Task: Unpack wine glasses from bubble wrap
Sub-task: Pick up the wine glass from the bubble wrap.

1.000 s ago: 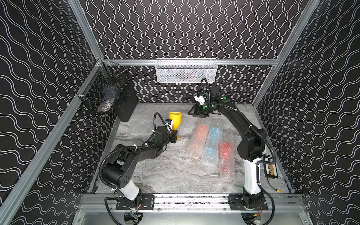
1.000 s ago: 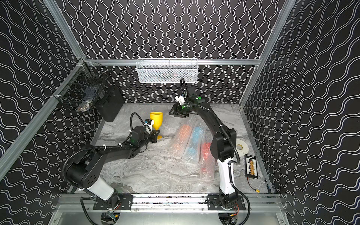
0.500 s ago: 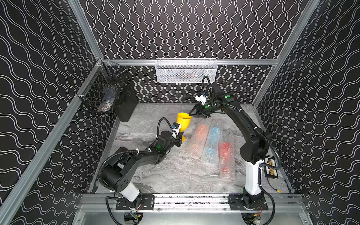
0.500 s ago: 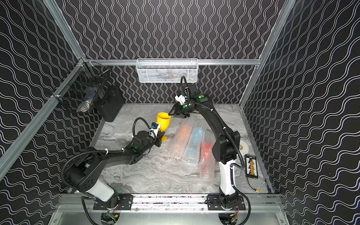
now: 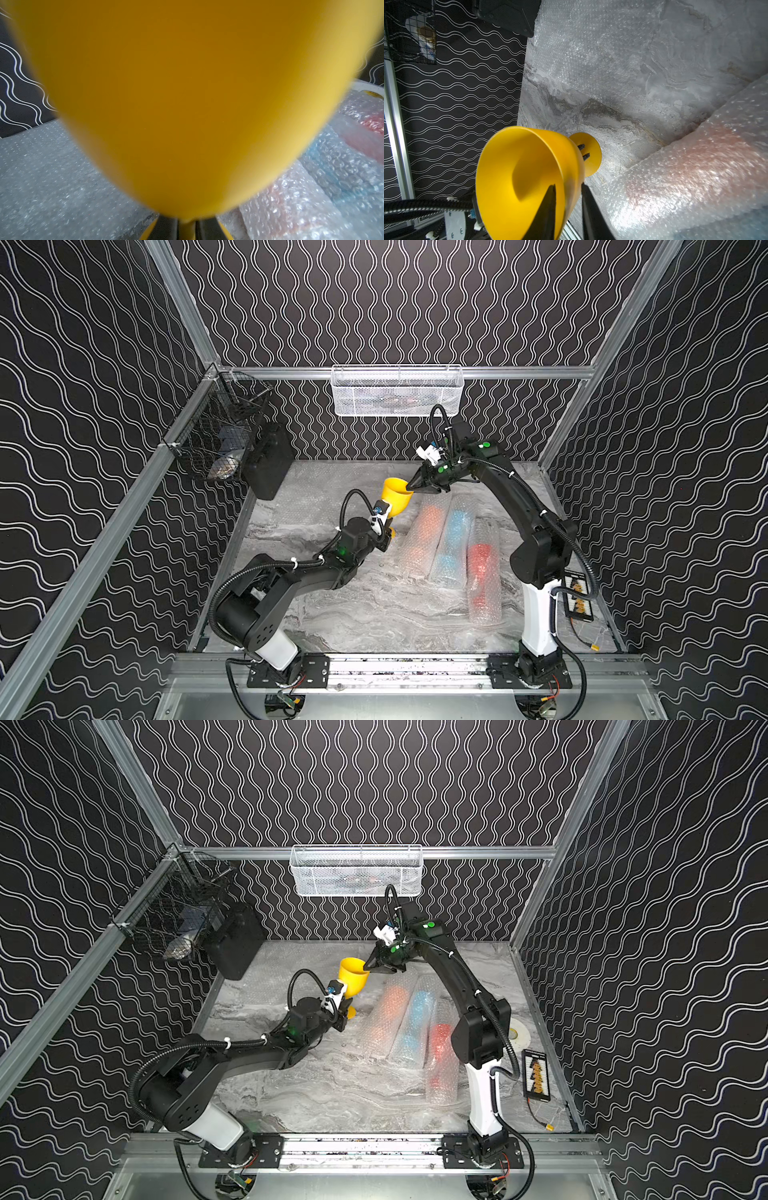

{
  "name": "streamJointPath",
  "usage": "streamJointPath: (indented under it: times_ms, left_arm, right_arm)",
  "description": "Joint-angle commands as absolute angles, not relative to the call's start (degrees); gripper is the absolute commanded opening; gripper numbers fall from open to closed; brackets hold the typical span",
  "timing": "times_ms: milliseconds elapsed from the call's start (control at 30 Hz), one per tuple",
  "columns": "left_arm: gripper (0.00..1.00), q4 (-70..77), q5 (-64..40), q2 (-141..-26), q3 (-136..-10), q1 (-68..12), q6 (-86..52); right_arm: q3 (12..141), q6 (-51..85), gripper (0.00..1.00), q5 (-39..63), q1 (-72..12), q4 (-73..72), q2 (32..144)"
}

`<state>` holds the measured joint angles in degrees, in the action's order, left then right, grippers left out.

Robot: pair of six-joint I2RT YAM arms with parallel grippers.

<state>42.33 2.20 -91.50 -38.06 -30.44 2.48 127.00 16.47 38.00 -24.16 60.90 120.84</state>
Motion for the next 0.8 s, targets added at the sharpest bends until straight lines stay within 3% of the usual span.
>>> streamJointPath:
  times_ms: [0, 200, 300, 400, 533, 700, 767]
  left_arm:
    - [0.00, 43.4, 3.3, -92.1, -39.1, -30.7, 4.1]
    - [0.02, 42.0, 4.1, -94.0, -40.7, -30.8, 3.3]
    - [0.19, 41.8, 4.2, -94.6, -41.0, -30.8, 2.3]
    - [0.29, 41.8, 4.2, -94.8, -40.8, -30.9, 1.7]
    - [0.55, 41.5, 5.4, -94.9, -40.8, -31.0, 0.7]
    - [0.77, 38.5, 6.9, -93.5, -41.4, -31.2, -2.1]
    - [0.81, 37.9, 6.9, -92.2, -40.8, -31.2, -3.5]
  right_arm:
    - [127.4, 15.6, 0.18, 38.5, -24.3, 62.5, 121.0]
    - [127.6, 15.9, 0.05, 38.7, -24.3, 62.2, 121.1]
    - [127.4, 16.0, 0.01, 37.9, -24.3, 61.9, 121.1]
    - [126.7, 16.2, 0.00, 36.7, -24.3, 61.4, 120.9]
    - [126.3, 16.8, 0.00, 35.7, -24.3, 60.7, 120.8]
    - [127.1, 17.2, 0.00, 30.5, -24.3, 60.4, 121.0]
    - [127.1, 17.5, 0.00, 27.4, -24.2, 59.9, 120.9]
